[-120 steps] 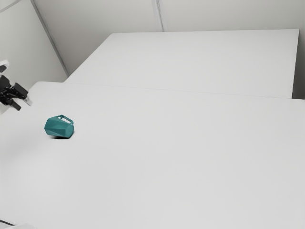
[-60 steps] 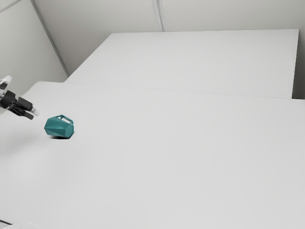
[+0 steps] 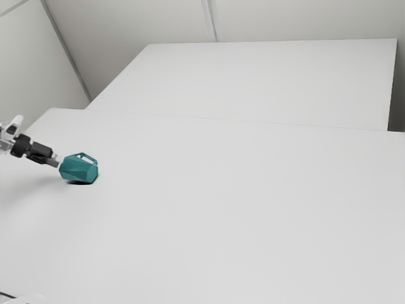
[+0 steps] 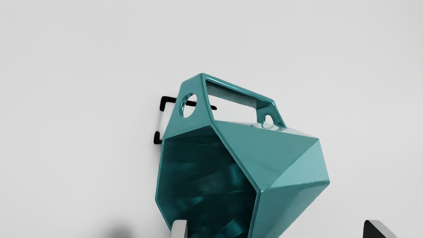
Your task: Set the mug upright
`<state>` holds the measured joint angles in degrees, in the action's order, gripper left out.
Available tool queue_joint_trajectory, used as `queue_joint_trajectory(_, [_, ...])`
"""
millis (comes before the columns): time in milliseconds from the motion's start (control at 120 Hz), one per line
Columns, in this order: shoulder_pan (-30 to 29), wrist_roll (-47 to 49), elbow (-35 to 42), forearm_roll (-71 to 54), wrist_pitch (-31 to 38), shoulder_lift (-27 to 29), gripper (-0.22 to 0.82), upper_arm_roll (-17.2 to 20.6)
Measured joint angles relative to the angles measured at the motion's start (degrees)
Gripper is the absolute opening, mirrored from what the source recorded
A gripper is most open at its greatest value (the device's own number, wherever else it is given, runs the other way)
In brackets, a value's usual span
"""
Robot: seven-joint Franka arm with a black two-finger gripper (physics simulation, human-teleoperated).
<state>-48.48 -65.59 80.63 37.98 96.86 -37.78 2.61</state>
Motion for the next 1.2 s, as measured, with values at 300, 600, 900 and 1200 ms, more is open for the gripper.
queue_joint_trajectory(300, [0.6, -2.6, -0.1, 1.3, 0.4, -1.4, 0.58, 1.2])
queue_joint_trajectory(600, [0.8, -4.2, 0.1, 2.0, 0.5, -2.2, 0.58, 2.5])
queue_joint_trajectory(900, [0.9, -5.1, 0.2, 2.1, 0.5, -2.7, 0.51, 3.0])
queue_joint_trajectory(1200, [0.9, -5.7, 0.2, 2.1, 0.4, -2.6, 0.25, 3.5])
